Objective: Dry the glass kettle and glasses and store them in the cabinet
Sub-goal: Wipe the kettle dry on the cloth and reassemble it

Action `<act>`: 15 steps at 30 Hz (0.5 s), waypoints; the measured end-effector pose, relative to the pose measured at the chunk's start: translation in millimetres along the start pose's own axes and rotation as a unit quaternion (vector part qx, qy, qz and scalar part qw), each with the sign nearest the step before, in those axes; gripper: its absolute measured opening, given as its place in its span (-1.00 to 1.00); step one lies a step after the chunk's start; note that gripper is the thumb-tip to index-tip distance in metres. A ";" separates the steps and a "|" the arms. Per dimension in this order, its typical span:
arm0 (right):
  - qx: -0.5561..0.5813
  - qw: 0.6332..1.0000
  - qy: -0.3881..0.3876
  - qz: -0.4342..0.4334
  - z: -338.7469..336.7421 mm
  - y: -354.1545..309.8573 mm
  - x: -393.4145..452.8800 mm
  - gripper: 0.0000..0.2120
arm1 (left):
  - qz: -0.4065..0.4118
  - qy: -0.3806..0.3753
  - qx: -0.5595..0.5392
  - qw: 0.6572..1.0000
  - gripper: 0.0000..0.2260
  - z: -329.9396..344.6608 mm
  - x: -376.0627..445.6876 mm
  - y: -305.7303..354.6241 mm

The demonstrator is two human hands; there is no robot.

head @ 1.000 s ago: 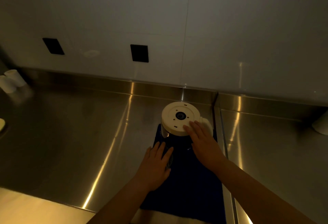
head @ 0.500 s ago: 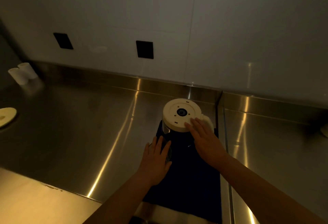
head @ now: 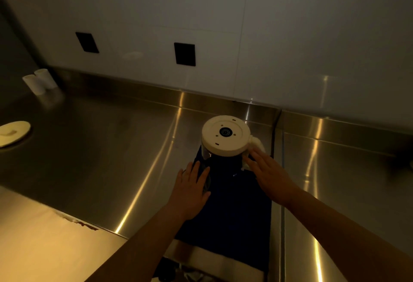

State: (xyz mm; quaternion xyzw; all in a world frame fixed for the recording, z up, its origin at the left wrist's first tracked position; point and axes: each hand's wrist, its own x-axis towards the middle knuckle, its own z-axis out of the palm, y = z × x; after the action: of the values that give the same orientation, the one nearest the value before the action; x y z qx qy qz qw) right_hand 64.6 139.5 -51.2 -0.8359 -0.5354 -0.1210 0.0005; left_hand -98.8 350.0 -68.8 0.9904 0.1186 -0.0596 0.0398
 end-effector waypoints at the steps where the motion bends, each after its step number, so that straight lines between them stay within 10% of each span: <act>1: -0.016 1.000 -0.008 -0.012 1.6 2.3 -0.2 -0.18 | -0.001 0.001 -0.002 1.000 -0.39 0.3 -0.2 0.1; 15: -0.147 0.980 -0.113 -0.071 -1.7 16.2 11.3 -0.36 | -0.014 0.001 0.013 1.000 -0.38 4.8 3.6 -0.7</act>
State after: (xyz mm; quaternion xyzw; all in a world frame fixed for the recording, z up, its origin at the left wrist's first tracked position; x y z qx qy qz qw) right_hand 83.2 142.4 -45.2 -0.7948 -0.5666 -0.1032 -0.1913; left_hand -96.1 351.0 -74.1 0.9891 0.1321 -0.0605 0.0254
